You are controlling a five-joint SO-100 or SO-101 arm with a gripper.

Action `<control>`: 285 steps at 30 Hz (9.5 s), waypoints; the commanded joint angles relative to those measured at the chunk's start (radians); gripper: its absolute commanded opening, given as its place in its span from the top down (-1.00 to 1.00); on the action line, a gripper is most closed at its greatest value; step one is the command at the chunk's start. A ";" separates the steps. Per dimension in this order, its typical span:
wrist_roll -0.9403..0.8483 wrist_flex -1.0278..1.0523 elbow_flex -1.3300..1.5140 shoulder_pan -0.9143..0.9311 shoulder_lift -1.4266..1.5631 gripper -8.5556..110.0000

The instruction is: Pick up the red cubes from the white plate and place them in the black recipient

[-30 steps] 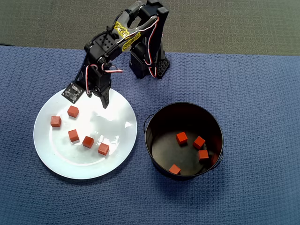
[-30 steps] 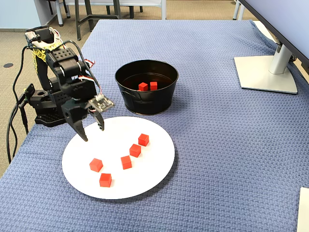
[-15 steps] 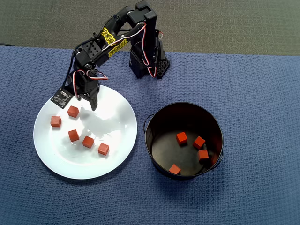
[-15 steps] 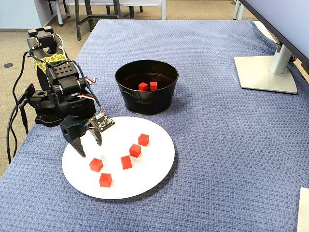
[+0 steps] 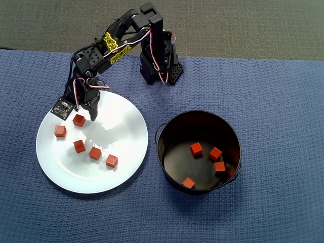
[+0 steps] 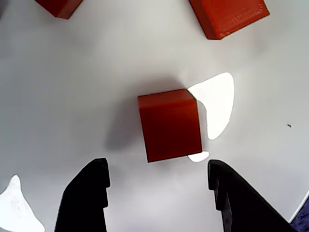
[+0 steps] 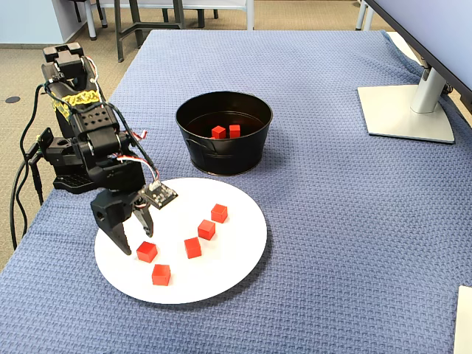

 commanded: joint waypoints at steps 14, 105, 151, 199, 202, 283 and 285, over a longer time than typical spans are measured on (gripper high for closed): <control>0.041 -0.074 -0.150 0.006 -0.075 0.61; 1.991 0.583 -0.842 -0.522 -0.273 0.60; 1.882 0.586 -0.988 -0.563 -0.580 0.86; 1.887 0.497 -0.517 -0.356 0.078 0.51; 1.819 0.477 -0.535 -0.356 -0.028 0.50; 2.097 0.586 -0.555 -0.943 0.383 0.86; 2.106 0.545 -0.495 -1.057 0.413 0.86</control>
